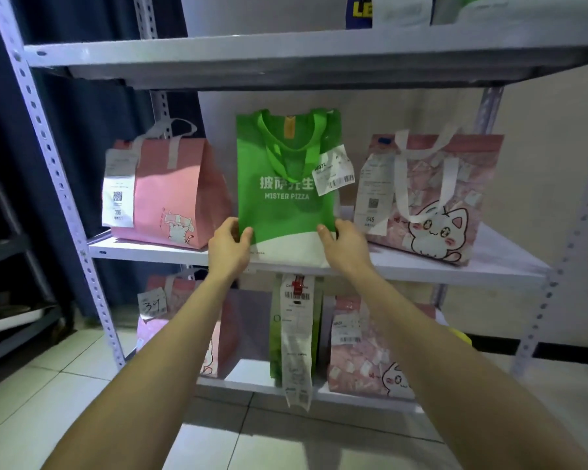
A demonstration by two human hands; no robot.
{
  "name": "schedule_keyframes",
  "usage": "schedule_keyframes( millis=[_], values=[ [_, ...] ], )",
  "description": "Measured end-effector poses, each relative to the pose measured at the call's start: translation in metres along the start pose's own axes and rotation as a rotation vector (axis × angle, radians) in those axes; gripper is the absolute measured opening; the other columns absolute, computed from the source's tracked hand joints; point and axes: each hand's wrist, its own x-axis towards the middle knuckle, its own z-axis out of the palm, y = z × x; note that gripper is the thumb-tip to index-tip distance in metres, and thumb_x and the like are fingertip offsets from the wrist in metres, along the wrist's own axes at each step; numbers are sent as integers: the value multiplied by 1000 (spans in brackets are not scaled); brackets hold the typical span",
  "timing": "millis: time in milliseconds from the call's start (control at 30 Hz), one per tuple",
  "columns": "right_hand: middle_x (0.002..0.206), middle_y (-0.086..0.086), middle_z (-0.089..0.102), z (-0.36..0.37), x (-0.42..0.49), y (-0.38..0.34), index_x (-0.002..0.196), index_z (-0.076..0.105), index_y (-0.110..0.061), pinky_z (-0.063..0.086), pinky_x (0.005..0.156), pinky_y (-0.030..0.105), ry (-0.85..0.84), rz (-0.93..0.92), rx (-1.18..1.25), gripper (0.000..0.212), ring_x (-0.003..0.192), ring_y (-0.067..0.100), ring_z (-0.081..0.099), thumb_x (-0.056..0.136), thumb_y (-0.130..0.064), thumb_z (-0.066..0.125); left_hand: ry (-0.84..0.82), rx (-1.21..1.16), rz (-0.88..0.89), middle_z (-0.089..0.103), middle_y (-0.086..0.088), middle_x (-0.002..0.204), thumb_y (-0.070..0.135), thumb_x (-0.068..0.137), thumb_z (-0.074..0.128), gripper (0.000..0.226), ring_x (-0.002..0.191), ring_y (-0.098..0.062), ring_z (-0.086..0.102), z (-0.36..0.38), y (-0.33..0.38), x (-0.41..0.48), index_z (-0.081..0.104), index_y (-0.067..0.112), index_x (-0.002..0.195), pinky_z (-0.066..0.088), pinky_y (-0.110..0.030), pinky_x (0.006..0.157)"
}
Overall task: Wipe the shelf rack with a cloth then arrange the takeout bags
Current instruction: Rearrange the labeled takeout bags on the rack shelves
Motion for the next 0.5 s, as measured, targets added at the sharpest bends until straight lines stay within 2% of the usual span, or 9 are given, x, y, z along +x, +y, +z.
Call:
schedule_keyframes(
  millis=[100, 167, 233, 300, 367, 433, 500],
  values=[
    [104, 6, 64, -2, -6, -2, 112, 66, -11, 50, 81, 39, -28, -56, -19, 29, 95, 27, 62, 108, -38, 57, 33, 9, 3, 74, -4, 105, 21, 105, 67, 15, 97, -27, 67, -7, 0, -3, 70, 11, 116, 55, -41, 90],
    [103, -2, 63, -2, -17, -2, 127, 66, -19, 52, 82, 34, -25, -98, 68, 29, 93, 18, 62, 105, -37, 62, 74, 11, -24, 73, -4, 113, 16, 104, 68, 22, 101, -23, 66, -10, -1, -9, 67, 11, 125, 54, -38, 94],
    [105, -10, 62, -2, -42, 2, 138, 62, -29, 54, 85, 25, 62, -111, 216, 38, 95, 7, 62, 102, -38, 64, 117, -16, -54, 71, -4, 122, 12, 102, 69, 32, 108, -21, 66, -12, -6, -19, 62, 12, 133, 53, -36, 99],
    [102, -19, 59, 4, -75, 15, 124, 62, -37, 54, 81, 21, 199, -147, 271, 25, 94, 4, 63, 99, -39, 61, 200, -58, -64, 69, -4, 120, 14, 99, 70, 30, 103, -18, 67, -12, -15, -38, 60, 17, 128, 55, -30, 94],
    [95, -20, 60, 19, -107, 35, 104, 61, -37, 54, 74, 21, 209, -139, 265, 6, 87, 4, 64, 98, -38, 61, 289, -93, -50, 69, -2, 109, 20, 99, 66, 17, 91, -12, 65, -7, -30, -66, 59, 22, 115, 53, -20, 83],
    [92, -17, 63, 41, -131, 56, 97, 61, -36, 55, 72, 23, 93, -39, 230, 2, 83, 2, 64, 99, -36, 63, 264, -96, -64, 69, 1, 100, 22, 100, 64, 7, 88, -11, 65, 8, -50, -96, 60, 23, 106, 55, -28, 82],
    [97, -15, 65, 64, -144, 77, 104, 62, -32, 57, 74, 27, -32, 93, 153, 7, 82, 2, 64, 100, -33, 67, 87, -77, -141, 71, 6, 99, 21, 103, 65, 9, 93, -14, 69, 28, -72, -122, 64, 22, 111, 59, -42, 87]
  ],
)
